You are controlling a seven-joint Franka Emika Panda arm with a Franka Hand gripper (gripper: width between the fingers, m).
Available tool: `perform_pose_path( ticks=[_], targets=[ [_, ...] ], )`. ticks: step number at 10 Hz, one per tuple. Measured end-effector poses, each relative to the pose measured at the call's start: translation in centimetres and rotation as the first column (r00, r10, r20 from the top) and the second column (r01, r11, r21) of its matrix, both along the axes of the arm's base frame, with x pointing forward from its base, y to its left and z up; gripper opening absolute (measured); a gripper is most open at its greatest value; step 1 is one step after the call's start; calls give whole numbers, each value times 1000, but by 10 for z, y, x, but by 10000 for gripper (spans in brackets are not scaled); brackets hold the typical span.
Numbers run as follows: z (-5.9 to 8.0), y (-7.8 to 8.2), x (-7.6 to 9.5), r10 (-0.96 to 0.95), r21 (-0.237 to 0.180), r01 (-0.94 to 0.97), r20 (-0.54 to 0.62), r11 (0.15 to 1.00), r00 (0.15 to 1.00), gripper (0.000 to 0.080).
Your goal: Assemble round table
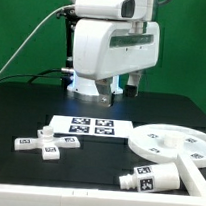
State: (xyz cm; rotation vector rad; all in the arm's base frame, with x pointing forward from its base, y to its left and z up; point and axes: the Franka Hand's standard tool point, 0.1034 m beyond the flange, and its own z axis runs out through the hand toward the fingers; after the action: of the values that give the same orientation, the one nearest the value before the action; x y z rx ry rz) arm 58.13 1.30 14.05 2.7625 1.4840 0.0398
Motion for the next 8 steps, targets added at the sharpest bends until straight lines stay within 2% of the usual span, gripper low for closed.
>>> perform_pose_path(
  ticks=[5, 7, 8],
  targets=[
    [-1, 0, 0, 1, 0, -1, -2, 1000, 1000, 650],
    [-6, 0, -5, -3, -1, 3, -38, 1000, 999, 650],
    [-9, 7, 0, 18, -3, -18, -36, 1000, 999, 650]
  ],
)
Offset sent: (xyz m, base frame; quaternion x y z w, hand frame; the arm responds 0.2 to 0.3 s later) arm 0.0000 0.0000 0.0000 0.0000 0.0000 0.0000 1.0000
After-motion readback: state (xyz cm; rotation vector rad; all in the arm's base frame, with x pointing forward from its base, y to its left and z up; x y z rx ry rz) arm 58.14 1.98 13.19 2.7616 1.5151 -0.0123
